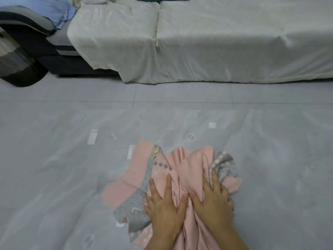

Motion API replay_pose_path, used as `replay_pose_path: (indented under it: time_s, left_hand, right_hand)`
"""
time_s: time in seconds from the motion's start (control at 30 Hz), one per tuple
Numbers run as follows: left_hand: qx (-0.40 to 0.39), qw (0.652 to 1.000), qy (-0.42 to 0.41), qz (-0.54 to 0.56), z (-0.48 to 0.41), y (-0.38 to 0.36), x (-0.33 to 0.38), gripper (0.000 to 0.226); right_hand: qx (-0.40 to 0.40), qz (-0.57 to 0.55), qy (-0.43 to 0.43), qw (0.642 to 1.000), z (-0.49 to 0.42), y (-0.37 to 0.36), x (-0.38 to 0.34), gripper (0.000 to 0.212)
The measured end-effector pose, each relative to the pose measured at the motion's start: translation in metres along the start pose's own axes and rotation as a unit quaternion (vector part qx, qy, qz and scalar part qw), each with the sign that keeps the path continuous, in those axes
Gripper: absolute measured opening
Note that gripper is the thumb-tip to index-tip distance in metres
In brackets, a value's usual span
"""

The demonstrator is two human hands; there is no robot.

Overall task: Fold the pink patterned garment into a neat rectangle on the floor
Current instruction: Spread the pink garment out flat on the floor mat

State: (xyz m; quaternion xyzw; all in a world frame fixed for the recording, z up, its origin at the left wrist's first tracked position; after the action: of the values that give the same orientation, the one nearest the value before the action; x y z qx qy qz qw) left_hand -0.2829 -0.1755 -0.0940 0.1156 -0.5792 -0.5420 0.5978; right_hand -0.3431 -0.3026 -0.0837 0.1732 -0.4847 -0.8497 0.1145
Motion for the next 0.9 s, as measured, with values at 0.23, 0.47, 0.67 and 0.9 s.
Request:
replay_pose_path:
  time_s: [0.23,0.47,0.67,0.9]
  left_hand:
    - [-0.023,0.999,0.041,0.013,0.049,-0.071,0.079,0.098]
    - [-0.034,0.999,0.024,0.006,0.054,-0.107,0.125,0.096]
    - [-0.024,1.000,0.014,0.012,0.045,-0.122,0.145,0.086]
    - [-0.015,0.999,0.026,0.020,0.036,-0.128,0.154,0.077]
  right_hand:
    - [-0.004,0.010,-0.016,1.000,-0.007,0.033,0.103,0.078]
    - [0.000,0.000,-0.032,0.999,-0.029,0.049,0.157,0.071]
    - [0.007,-0.010,-0.032,0.999,-0.048,0.061,0.170,0.070]
    - [0.018,-0.004,-0.024,1.000,-0.061,0.066,0.170,0.070]
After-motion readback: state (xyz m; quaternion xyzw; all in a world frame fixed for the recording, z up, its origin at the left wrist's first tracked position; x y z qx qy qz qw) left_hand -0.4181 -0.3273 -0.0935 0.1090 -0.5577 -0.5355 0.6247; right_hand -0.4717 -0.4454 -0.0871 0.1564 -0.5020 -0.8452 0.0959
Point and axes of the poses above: each hand's wrist, its own z-axis away from the middle knuckle, its own y-axis out of the back of the hand, x = y × z, the point moved 2 cm from there along -z, towards the middle knuckle, and after that the axes turned 15 degrees about -y, right-handed, at the moved point
